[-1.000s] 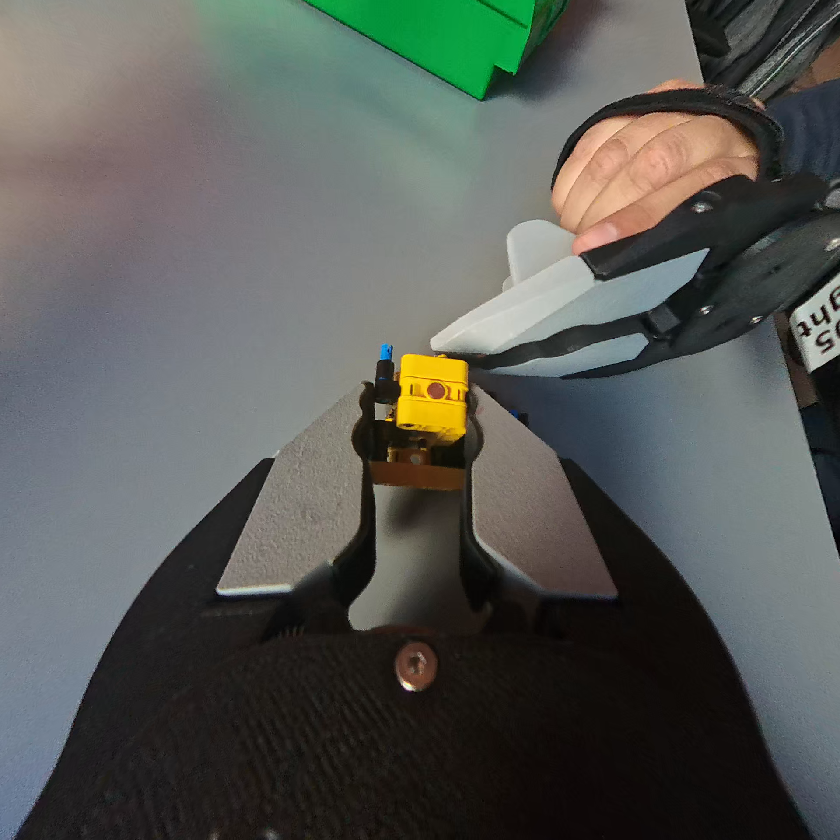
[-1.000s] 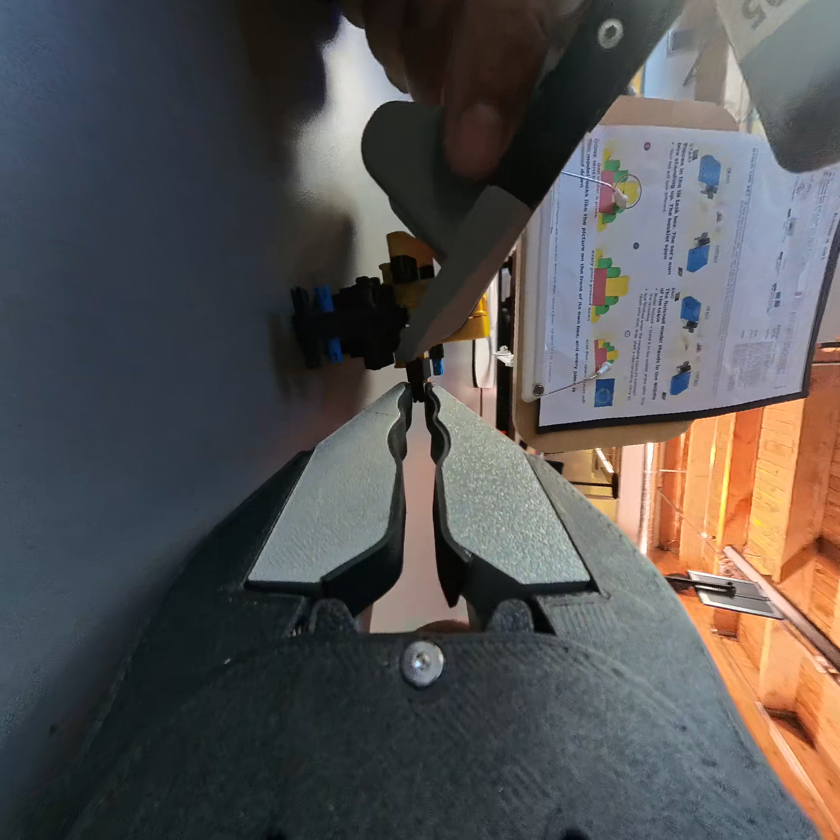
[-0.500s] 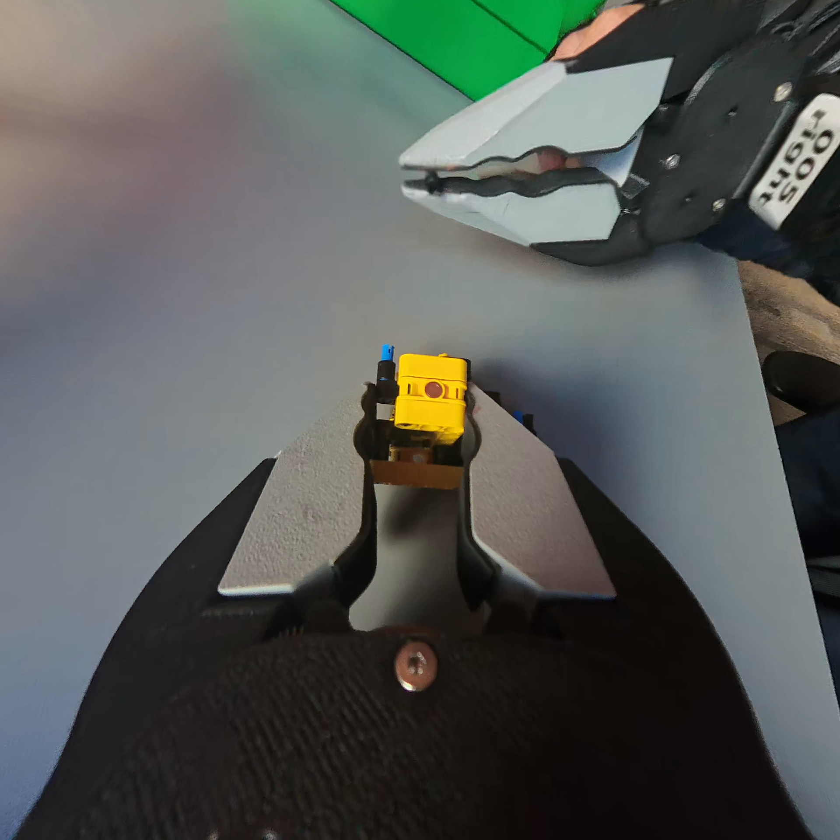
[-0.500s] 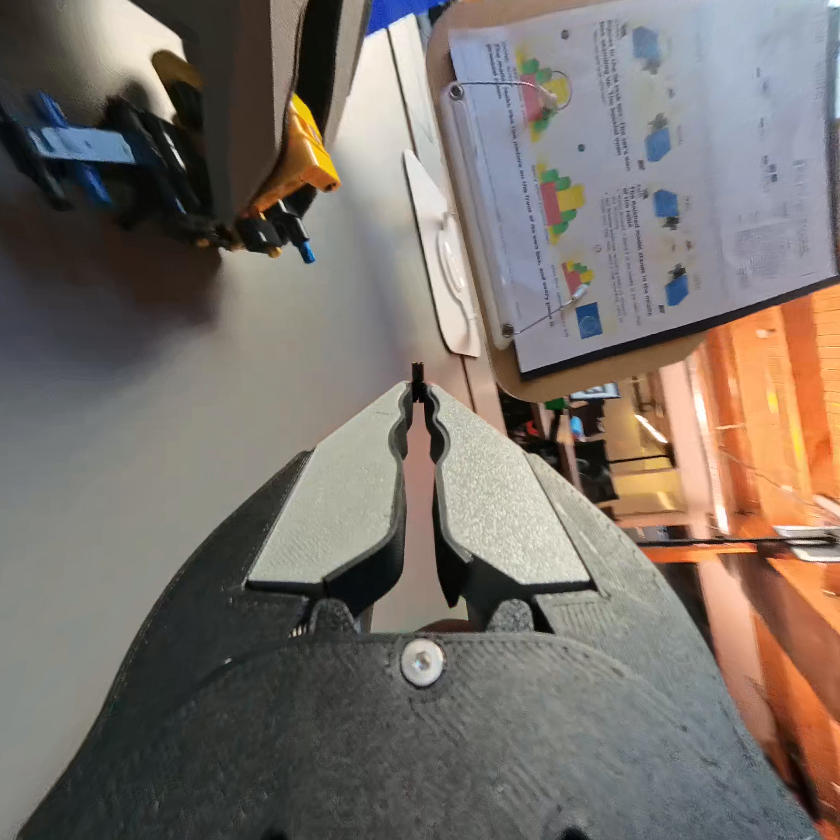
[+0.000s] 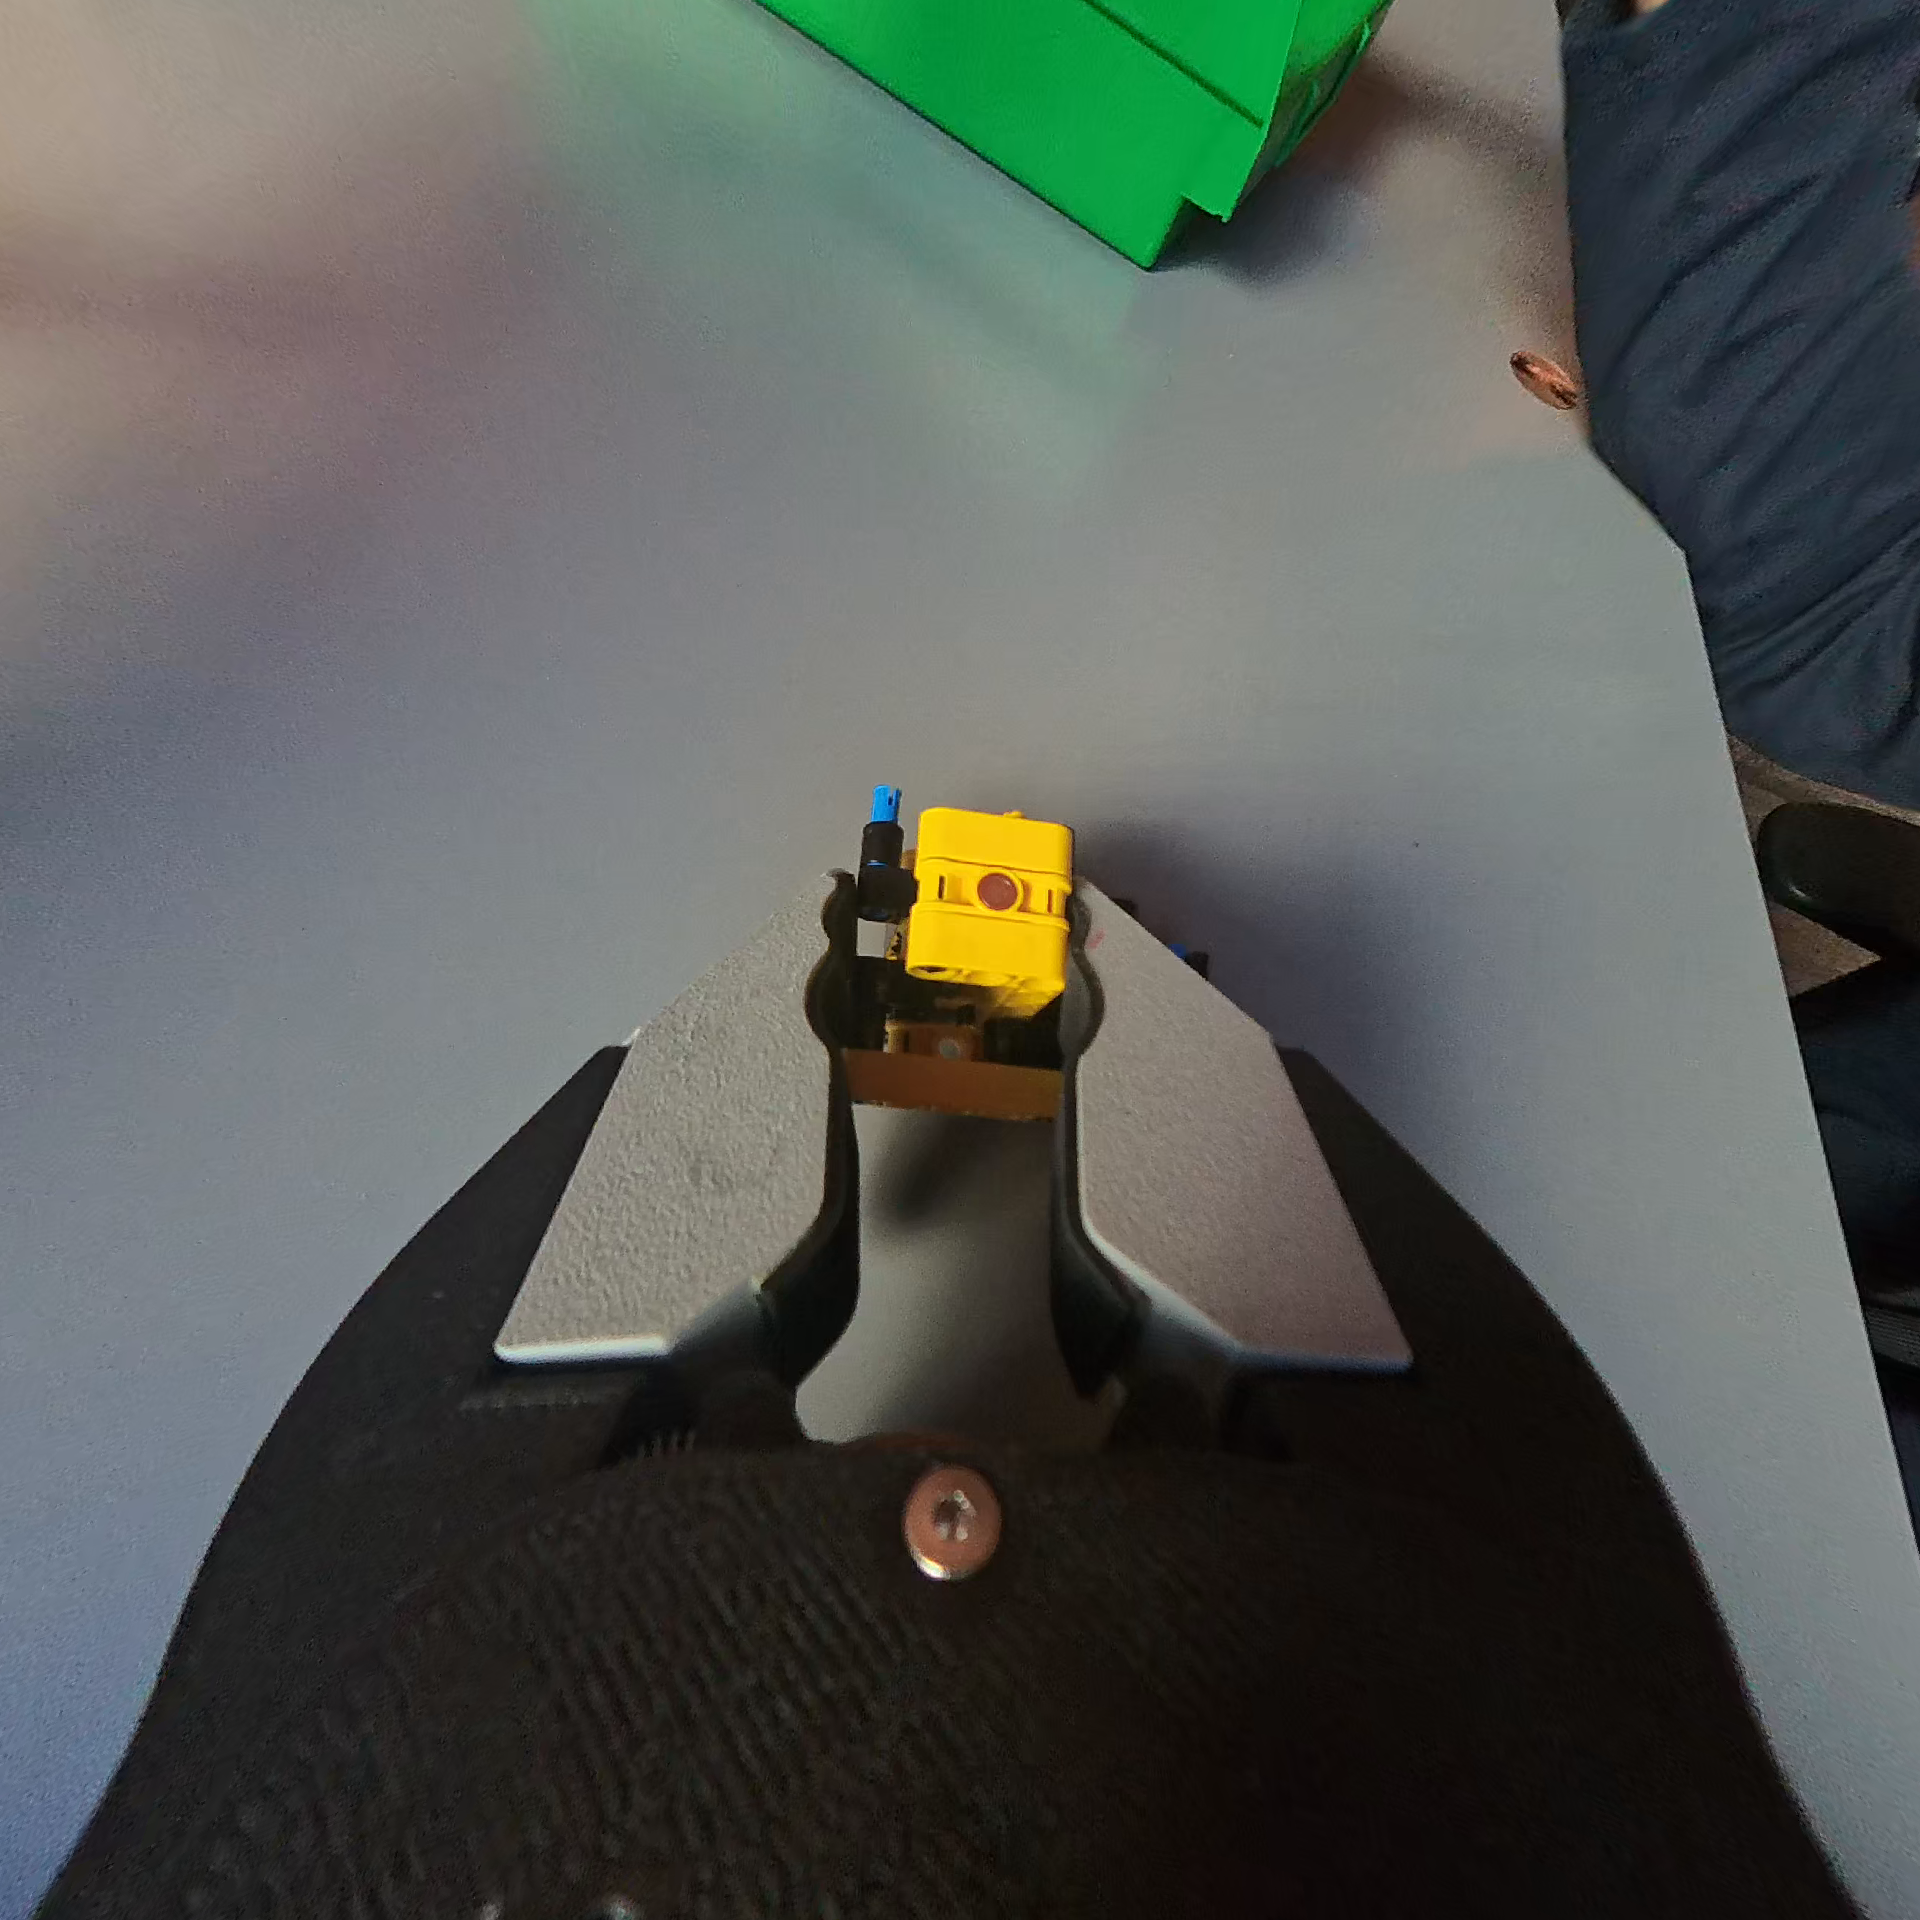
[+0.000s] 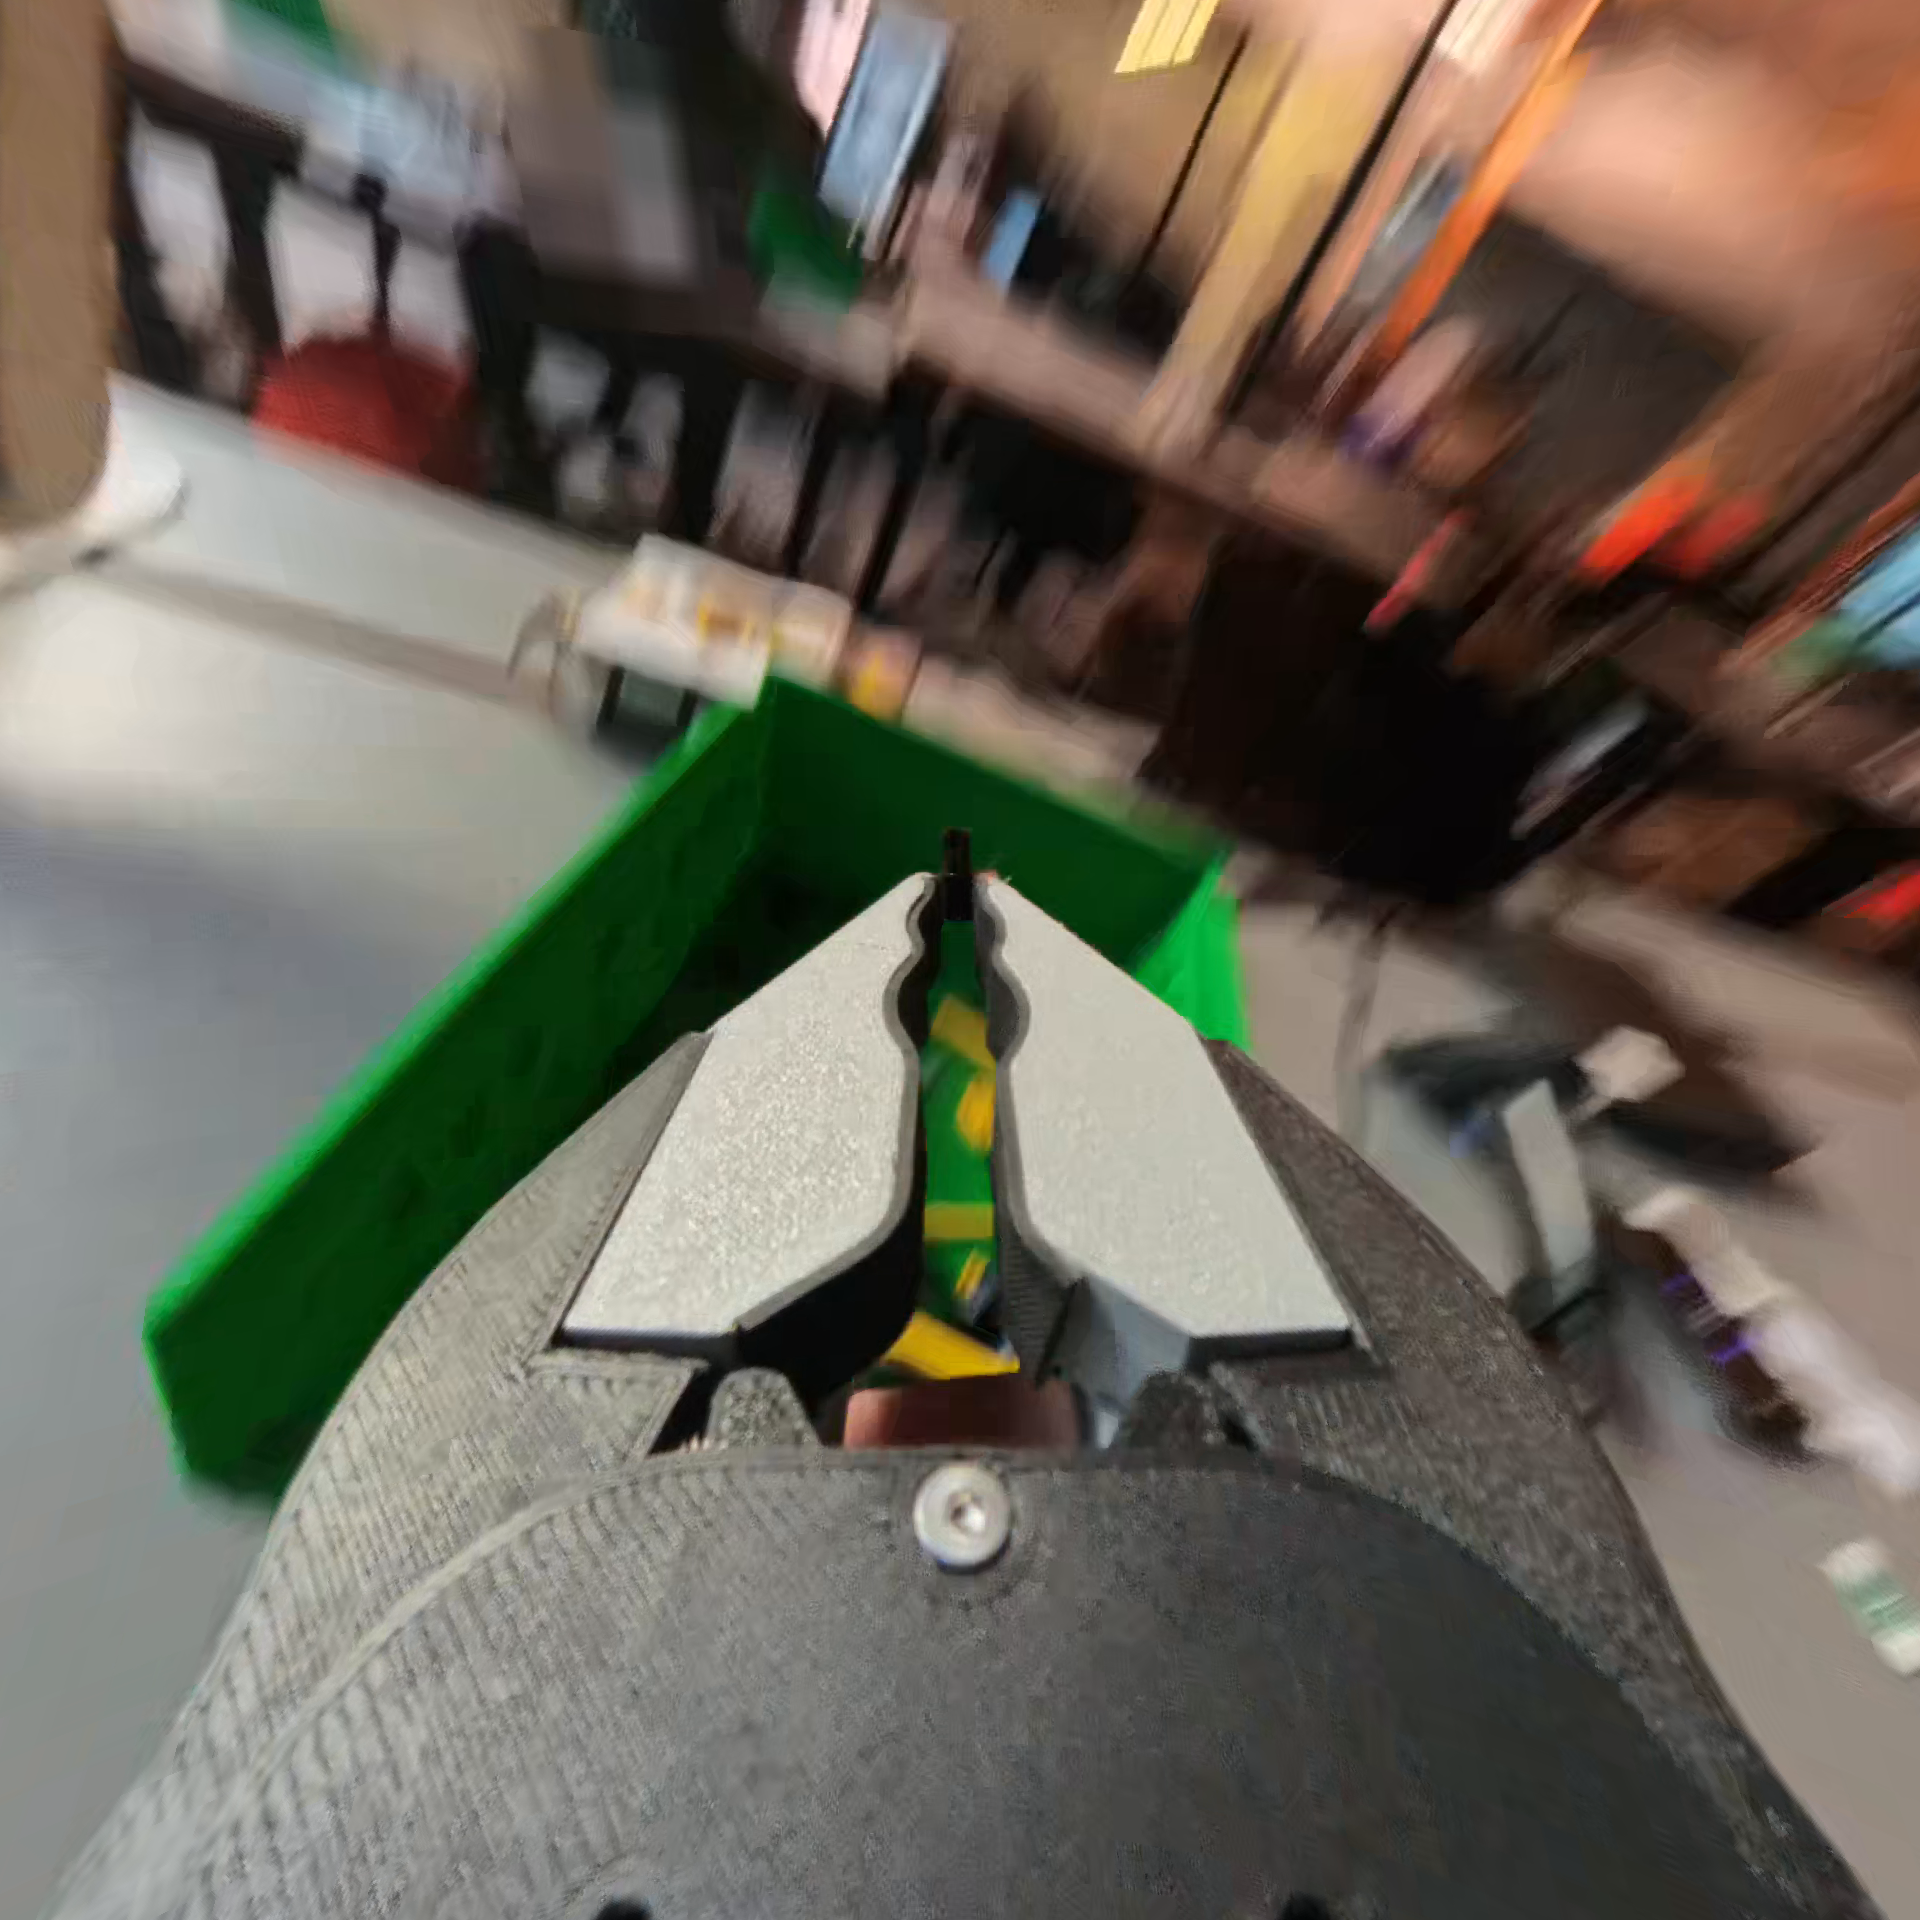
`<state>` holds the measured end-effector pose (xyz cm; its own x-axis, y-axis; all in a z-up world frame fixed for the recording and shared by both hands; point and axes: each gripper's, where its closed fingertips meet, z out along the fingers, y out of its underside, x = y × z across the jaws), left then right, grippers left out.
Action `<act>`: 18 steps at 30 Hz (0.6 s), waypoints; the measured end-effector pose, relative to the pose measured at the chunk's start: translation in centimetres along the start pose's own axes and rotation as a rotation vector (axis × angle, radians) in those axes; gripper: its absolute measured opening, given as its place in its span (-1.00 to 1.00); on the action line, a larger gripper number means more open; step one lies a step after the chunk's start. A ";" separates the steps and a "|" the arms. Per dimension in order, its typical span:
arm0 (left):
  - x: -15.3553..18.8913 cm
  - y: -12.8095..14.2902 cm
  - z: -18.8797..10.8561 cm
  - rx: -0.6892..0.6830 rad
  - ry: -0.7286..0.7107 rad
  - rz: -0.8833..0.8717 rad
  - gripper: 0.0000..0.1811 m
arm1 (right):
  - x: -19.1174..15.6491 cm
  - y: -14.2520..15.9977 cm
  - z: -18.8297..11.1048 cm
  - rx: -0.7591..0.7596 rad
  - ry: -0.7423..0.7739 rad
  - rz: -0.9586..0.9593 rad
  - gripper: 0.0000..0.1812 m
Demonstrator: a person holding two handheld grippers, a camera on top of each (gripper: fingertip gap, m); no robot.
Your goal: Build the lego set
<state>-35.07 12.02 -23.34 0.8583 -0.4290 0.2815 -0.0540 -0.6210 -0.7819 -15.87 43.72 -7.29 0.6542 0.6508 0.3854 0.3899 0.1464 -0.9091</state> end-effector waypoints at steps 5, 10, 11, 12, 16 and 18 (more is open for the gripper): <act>0.0 0.0 0.0 0.000 0.010 -0.009 -0.61 | -4.1 12.6 1.6 -0.633 -0.503 0.353 -0.80; 0.0 0.0 0.0 0.002 0.022 -0.026 -0.61 | -1.9 8.6 2.5 -0.369 -0.437 0.407 -0.44; 0.1 0.0 0.0 0.001 0.021 -0.021 -0.61 | -2.1 7.5 2.4 -0.303 -0.426 0.368 -0.46; 0.4 0.1 0.0 -0.004 0.030 -0.002 -0.62 | -2.6 5.3 2.1 -0.186 -0.429 0.339 -0.50; 2.1 0.5 0.5 -0.038 0.052 0.157 -0.62 | -11.7 -3.7 -3.4 0.217 -0.701 0.136 -0.76; 2.6 0.5 0.7 -0.044 0.070 0.172 -0.61 | -18.3 -4.5 -5.6 0.252 -0.772 -0.070 -0.77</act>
<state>-32.56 11.01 -23.41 0.7968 -0.5753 0.1849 -0.2204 -0.5616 -0.7975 -25.93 27.00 -9.35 -0.0333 0.9505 0.3090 0.1960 0.3094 -0.9305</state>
